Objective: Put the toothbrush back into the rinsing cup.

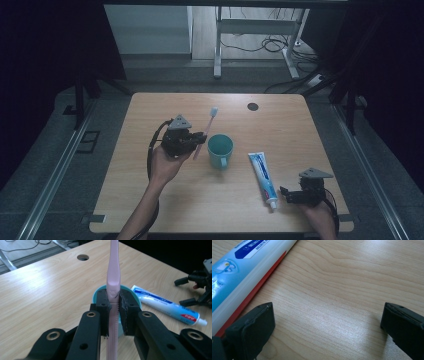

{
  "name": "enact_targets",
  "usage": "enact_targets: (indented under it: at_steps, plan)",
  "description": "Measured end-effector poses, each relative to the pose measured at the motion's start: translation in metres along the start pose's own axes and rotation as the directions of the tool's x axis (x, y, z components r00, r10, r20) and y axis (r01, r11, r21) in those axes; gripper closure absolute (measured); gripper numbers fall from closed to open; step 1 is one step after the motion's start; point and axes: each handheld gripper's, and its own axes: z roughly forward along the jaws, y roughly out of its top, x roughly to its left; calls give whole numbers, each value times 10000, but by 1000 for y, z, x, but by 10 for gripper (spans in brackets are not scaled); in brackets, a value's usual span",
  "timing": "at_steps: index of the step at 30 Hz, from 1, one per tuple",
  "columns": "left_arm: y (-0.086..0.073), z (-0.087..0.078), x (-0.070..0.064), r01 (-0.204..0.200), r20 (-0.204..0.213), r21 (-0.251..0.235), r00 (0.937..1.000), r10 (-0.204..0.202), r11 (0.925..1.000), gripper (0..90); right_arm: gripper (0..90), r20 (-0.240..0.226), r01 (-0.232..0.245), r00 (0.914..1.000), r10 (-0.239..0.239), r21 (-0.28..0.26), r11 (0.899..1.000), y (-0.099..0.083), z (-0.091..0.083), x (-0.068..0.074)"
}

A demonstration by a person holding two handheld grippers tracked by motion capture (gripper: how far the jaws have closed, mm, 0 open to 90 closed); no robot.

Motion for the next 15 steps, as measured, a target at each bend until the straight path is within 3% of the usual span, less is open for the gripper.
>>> enact_targets:
  at_steps: [15]
  plan:
    - [15, 13, -7, -9, 7, -320, 10000, 9, 9995, 792, 0, 3, -8, 10000, 8, -2, 10000, 0, 0, 0]
